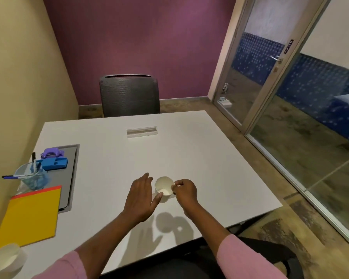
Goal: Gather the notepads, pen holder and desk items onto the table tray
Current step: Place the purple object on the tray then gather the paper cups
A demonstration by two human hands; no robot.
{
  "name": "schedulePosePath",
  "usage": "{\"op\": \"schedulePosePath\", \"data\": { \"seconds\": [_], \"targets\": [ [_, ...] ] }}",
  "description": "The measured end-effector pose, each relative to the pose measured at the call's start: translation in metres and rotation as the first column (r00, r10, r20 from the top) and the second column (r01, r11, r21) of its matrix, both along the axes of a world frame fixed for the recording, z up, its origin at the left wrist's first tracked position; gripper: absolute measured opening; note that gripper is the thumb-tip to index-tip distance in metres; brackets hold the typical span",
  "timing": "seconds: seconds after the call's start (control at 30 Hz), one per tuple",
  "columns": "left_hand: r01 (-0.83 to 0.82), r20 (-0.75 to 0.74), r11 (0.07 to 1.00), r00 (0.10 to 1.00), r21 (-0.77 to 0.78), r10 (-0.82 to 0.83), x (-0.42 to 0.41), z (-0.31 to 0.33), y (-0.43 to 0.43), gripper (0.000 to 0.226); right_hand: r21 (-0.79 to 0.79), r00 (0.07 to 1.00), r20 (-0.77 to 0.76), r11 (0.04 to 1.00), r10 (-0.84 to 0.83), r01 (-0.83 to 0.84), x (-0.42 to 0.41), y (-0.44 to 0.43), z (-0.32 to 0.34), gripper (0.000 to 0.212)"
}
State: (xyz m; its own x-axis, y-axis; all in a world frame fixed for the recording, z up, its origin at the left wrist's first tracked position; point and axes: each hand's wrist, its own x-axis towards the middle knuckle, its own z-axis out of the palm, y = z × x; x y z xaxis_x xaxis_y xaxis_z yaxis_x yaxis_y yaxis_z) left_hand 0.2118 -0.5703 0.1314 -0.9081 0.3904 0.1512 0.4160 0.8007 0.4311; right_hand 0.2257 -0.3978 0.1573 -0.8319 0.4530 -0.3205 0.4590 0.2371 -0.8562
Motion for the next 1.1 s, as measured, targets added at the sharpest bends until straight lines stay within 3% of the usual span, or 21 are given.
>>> {"op": "schedulePosePath", "data": {
  "seconds": [0.4, 1.1],
  "targets": [
    [-0.073, 0.07, 0.972, 0.993, -0.225, 0.091, -0.017, -0.01, 0.101, 0.079, 0.068, 1.0, 0.015, 0.998, -0.018, 0.017, -0.045, 0.133, -0.046, 0.018],
    [-0.072, 0.114, 0.92, 0.986, -0.385, 0.125, -0.04, -0.064, 0.099, 0.07, 0.109, 0.986, 0.165, 0.994, -0.029, 0.011, -0.086, 0.148, -0.123, 0.021]
  ]
}}
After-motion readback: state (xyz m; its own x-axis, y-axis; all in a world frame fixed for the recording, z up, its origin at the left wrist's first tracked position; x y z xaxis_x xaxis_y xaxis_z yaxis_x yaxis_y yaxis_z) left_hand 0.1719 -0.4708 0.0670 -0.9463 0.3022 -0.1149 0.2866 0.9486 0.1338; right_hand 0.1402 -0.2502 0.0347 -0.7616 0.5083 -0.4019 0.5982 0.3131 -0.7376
